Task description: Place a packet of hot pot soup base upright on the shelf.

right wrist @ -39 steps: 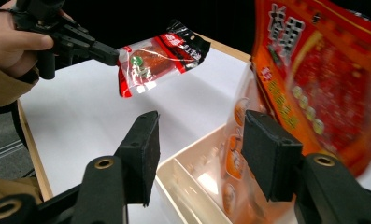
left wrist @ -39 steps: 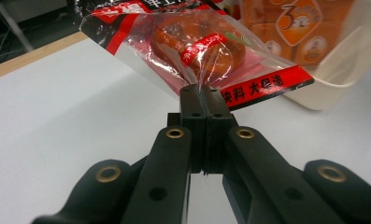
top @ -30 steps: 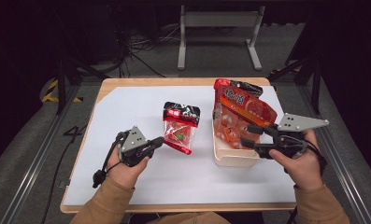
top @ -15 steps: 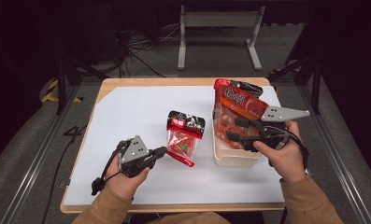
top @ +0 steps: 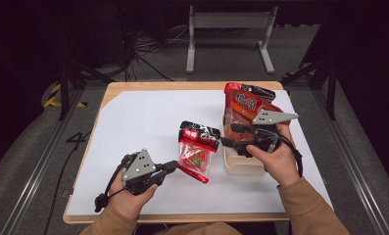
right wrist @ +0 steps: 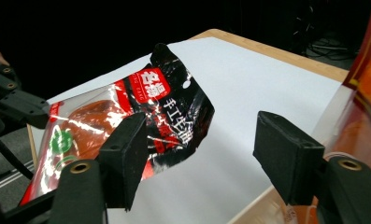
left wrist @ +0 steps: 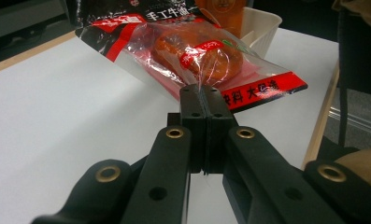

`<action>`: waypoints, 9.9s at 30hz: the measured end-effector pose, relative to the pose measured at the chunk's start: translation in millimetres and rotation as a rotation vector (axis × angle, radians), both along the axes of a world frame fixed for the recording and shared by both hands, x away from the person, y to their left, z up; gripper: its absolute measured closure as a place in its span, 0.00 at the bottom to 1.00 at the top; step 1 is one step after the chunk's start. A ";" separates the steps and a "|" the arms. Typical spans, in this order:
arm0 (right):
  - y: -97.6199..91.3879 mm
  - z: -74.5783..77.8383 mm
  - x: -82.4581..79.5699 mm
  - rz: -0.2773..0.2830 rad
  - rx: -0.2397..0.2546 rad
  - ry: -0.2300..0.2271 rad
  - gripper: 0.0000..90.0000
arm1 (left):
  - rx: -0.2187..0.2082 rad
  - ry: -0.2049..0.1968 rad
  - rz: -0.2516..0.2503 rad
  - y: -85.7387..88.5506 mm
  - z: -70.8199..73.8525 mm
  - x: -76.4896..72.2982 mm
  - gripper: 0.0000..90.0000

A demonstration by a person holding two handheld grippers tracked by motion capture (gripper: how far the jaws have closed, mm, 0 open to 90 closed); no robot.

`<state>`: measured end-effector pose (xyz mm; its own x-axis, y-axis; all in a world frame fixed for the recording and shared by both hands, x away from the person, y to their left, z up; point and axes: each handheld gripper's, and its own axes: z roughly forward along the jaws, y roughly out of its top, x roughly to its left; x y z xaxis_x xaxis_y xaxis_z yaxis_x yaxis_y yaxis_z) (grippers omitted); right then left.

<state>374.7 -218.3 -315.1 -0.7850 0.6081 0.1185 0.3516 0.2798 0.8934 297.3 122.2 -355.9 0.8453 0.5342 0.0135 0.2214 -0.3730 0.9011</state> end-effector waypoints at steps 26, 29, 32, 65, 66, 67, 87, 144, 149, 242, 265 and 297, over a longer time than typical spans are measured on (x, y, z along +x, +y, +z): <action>22.9 -24.3 17.7 0.056 0.037 0.091 0.39 | -0.004 -0.009 -0.026 -2.8 -1.5 -2.0 1.00; 25.1 -25.7 18.2 0.072 0.032 0.094 0.39 | -0.003 -0.006 -0.026 -3.1 -2.3 -1.4 1.00; 27.3 -27.5 18.3 0.092 0.035 0.109 0.40 | 0.002 -0.007 -0.025 -3.2 -2.7 -1.0 1.00; 9.8 -3.8 12.5 0.108 -0.023 -0.001 1.00 | 0.014 0.047 -0.061 -5.6 -13.8 7.5 0.99; 9.0 -1.3 11.7 0.110 -0.020 -0.001 1.00 | 0.017 0.051 -0.062 -5.7 -14.9 8.2 0.99; 8.5 0.5 11.3 0.113 -0.017 -0.002 1.00 | 0.017 0.056 -0.064 -6.1 -15.9 8.9 0.99; 2.5 -10.1 21.0 0.090 0.052 0.120 0.83 | 0.022 -0.112 -0.031 -5.7 -5.7 -5.6 1.00; 29.1 23.2 -20.2 0.379 -0.093 -0.057 1.00 | -0.123 0.044 -0.088 -2.4 9.0 44.8 0.17; 34.8 21.7 -23.1 0.444 -0.109 -0.059 1.00 | -0.151 0.054 -0.147 -7.4 10.4 50.2 0.24; -163.1 -23.5 -45.6 -0.208 -0.052 -0.074 0.47 | -0.283 0.066 -0.474 -102.0 38.9 104.9 1.00; -177.1 -28.0 -35.4 -0.242 -0.020 -0.061 0.44 | -0.301 0.068 -0.512 -146.5 26.0 116.0 0.99; -175.6 -31.0 -34.4 -0.229 -0.006 -0.049 0.42 | -0.271 0.087 -0.542 -188.7 -1.6 119.4 0.98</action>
